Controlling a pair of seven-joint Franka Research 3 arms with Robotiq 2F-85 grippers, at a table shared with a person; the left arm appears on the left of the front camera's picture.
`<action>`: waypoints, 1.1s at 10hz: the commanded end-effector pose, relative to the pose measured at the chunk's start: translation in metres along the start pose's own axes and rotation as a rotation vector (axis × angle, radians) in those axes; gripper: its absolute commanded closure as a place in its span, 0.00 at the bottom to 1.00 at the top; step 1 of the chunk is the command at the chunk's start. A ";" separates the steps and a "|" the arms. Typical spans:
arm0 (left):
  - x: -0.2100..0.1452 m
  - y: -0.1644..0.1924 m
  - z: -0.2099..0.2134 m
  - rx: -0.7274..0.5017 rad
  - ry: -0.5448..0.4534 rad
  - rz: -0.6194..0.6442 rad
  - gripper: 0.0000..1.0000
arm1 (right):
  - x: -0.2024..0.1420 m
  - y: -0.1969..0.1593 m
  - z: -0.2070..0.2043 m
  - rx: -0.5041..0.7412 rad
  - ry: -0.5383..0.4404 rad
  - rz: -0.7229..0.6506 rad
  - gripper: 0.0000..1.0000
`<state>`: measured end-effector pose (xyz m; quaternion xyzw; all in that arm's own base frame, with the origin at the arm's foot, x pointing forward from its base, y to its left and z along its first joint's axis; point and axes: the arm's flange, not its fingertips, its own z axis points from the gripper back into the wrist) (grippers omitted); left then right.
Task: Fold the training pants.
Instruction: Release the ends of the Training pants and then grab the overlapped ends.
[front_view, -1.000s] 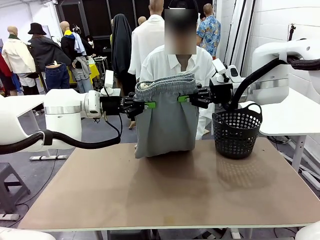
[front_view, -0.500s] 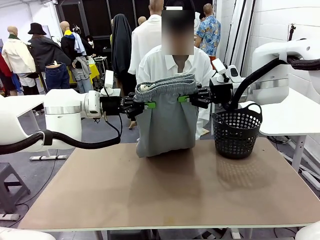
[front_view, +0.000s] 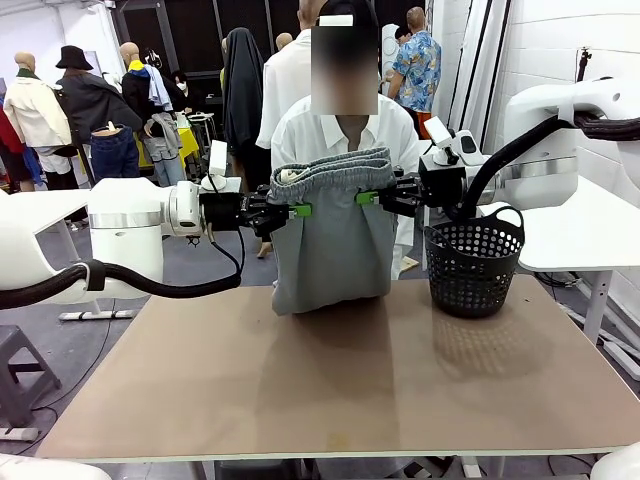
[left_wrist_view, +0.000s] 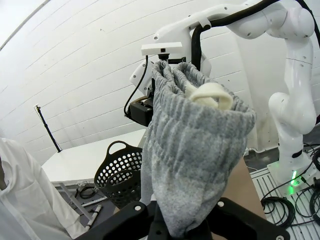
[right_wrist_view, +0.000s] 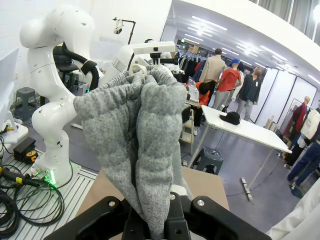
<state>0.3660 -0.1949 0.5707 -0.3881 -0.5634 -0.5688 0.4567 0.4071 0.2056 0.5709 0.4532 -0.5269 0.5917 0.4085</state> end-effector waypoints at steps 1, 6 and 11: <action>0.003 -0.002 0.000 0.008 -0.020 0.003 1.00 | 0.002 0.002 -0.001 0.000 0.002 0.007 1.00; 0.003 -0.002 0.000 0.008 -0.020 0.003 1.00 | 0.002 0.002 -0.001 0.000 0.002 0.007 1.00; 0.003 -0.002 0.000 0.008 -0.020 0.003 1.00 | 0.002 0.002 -0.001 0.000 0.002 0.007 1.00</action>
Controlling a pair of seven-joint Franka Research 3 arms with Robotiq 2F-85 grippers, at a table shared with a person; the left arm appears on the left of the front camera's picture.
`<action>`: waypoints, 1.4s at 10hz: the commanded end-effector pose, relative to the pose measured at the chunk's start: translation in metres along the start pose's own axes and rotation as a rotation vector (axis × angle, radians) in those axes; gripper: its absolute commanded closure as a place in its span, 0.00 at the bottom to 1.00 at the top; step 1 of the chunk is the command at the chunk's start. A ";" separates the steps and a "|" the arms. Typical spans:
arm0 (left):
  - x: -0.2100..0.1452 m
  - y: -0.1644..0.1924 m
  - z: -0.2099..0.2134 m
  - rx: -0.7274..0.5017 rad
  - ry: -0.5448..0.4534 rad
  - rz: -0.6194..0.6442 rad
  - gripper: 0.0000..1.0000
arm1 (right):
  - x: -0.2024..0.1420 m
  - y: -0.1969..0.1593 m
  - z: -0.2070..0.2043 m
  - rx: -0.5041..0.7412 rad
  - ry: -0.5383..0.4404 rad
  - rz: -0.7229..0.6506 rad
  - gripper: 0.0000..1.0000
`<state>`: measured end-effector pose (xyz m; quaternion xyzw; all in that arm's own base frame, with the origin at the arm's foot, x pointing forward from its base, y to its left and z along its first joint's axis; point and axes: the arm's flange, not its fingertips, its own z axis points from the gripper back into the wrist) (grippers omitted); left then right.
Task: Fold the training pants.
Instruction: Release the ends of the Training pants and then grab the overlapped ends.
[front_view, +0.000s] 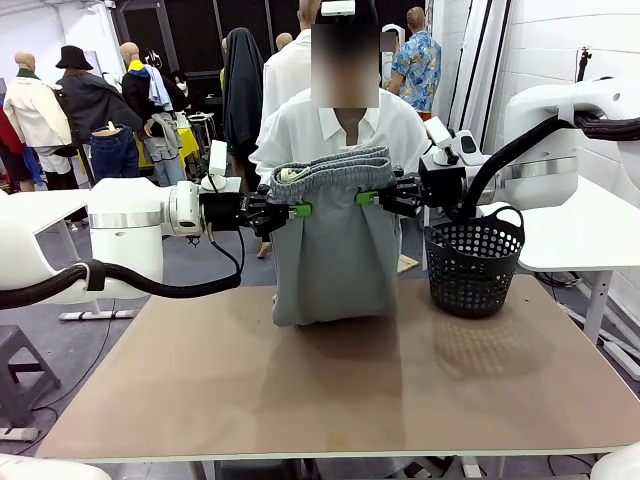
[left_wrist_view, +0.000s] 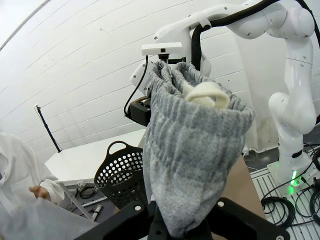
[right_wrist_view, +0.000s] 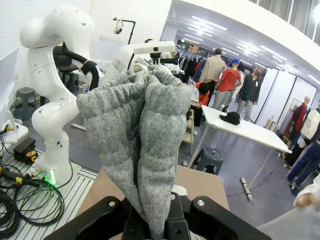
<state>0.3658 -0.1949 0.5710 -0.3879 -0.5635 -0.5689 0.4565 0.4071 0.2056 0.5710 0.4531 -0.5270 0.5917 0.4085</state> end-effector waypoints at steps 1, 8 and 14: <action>0.003 -0.002 0.000 0.008 -0.020 0.003 1.00 | 0.002 0.002 -0.001 0.000 0.002 0.007 1.00; 0.003 -0.002 0.000 0.008 -0.020 0.003 1.00 | 0.002 0.002 -0.001 0.000 0.002 0.007 1.00; 0.003 -0.002 0.000 0.008 -0.020 0.003 1.00 | 0.002 0.002 -0.001 0.000 0.002 0.007 1.00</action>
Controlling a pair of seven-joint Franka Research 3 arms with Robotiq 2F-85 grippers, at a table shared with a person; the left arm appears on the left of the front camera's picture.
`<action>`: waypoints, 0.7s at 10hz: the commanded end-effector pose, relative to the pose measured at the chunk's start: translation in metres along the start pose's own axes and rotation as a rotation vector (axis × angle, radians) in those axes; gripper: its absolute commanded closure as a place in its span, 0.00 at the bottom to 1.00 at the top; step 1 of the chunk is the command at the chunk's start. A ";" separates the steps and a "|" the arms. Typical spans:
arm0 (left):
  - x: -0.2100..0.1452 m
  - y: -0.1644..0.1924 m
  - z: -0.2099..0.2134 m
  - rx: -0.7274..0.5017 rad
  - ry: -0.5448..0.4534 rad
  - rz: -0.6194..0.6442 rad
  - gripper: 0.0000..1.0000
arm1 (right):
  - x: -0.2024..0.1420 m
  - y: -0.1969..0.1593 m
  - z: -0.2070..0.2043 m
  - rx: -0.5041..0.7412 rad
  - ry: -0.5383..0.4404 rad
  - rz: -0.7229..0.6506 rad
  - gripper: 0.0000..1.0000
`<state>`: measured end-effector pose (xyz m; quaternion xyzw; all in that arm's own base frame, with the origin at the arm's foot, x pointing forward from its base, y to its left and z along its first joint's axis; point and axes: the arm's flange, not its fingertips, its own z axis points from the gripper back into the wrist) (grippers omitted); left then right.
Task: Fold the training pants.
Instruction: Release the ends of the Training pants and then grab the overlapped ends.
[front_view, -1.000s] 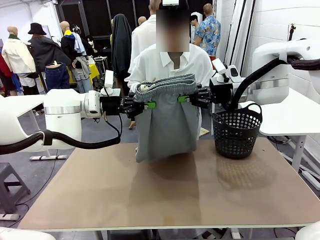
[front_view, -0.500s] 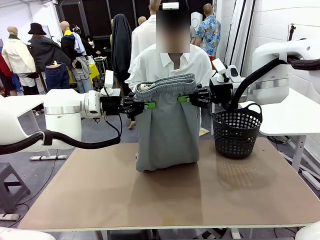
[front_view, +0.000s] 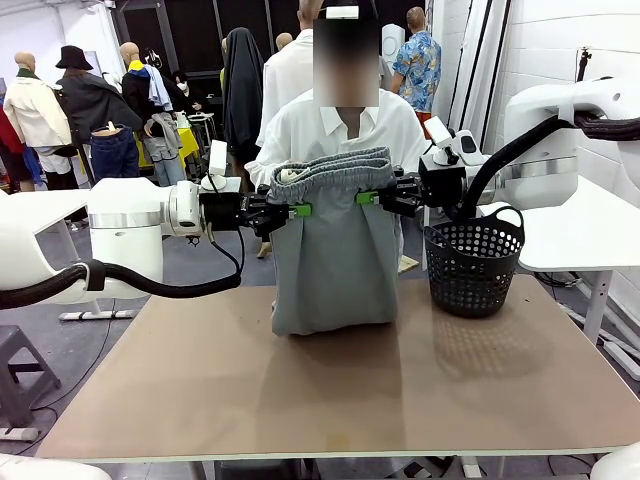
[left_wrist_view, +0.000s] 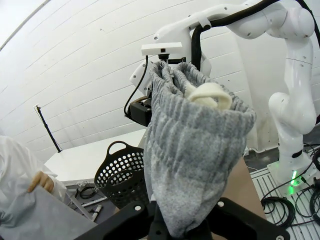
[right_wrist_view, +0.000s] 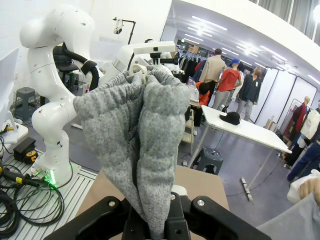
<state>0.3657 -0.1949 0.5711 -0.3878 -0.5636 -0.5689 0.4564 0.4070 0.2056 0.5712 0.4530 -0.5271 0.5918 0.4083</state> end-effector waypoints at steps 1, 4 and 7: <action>0.003 -0.002 0.000 0.008 -0.020 0.004 1.00 | 0.002 0.001 -0.001 0.000 0.002 0.007 1.00; 0.003 -0.002 0.000 0.008 -0.020 0.004 1.00 | 0.002 0.001 -0.001 0.000 0.002 0.007 1.00; 0.003 -0.002 0.000 0.008 -0.020 0.004 1.00 | 0.002 0.001 -0.001 0.000 0.002 0.007 1.00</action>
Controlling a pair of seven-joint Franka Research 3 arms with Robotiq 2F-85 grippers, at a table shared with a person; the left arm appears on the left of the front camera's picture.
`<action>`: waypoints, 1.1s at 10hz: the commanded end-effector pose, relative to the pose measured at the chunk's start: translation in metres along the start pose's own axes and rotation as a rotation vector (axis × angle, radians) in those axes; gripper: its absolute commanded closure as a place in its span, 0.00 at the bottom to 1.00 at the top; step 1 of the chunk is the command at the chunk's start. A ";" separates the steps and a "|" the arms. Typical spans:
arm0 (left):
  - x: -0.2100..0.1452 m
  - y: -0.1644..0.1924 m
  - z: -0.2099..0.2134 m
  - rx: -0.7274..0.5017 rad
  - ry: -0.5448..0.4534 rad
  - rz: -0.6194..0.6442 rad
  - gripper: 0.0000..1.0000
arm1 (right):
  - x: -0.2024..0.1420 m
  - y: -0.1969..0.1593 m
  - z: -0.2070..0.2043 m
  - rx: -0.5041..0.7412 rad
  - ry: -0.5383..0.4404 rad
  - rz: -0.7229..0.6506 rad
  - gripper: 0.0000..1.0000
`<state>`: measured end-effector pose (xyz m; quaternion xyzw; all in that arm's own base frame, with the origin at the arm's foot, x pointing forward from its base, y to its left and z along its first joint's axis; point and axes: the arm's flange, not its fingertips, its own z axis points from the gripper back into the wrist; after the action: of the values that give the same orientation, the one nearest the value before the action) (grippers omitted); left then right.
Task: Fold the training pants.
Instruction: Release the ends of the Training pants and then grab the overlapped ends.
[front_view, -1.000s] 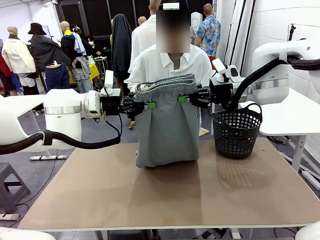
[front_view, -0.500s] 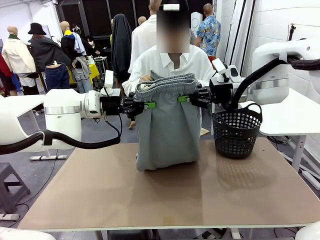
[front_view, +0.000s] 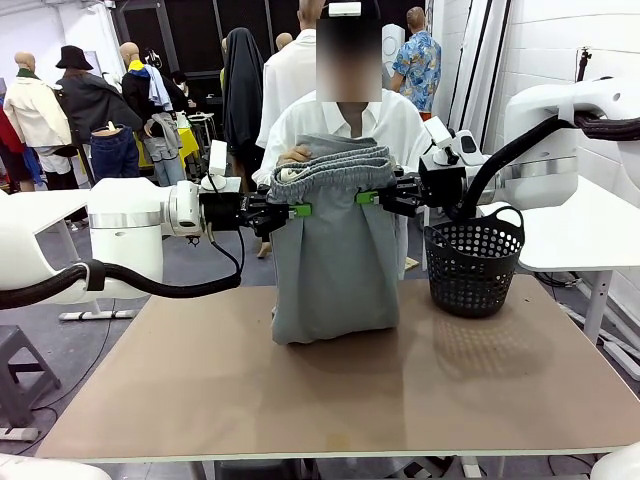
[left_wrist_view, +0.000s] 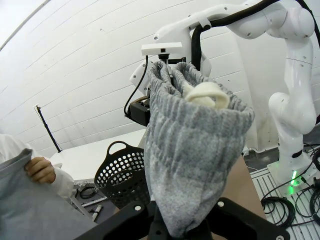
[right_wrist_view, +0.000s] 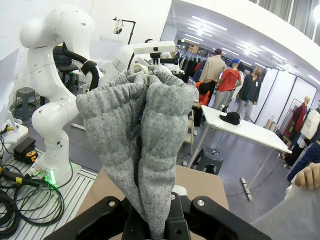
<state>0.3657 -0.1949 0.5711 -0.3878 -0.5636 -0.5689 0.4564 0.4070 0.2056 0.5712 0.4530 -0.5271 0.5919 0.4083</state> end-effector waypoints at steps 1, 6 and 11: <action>0.003 -0.002 0.000 0.008 -0.020 0.004 1.00 | 0.002 0.001 -0.001 0.000 0.002 0.007 1.00; 0.003 -0.002 0.000 0.008 -0.020 0.004 1.00 | 0.002 0.001 -0.001 0.000 0.002 0.007 1.00; 0.003 -0.002 0.000 0.008 -0.020 0.004 1.00 | 0.002 0.001 -0.001 0.000 0.002 0.007 1.00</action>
<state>0.3656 -0.1949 0.5713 -0.3877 -0.5638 -0.5690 0.4562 0.4070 0.2056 0.5712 0.4530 -0.5271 0.5919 0.4083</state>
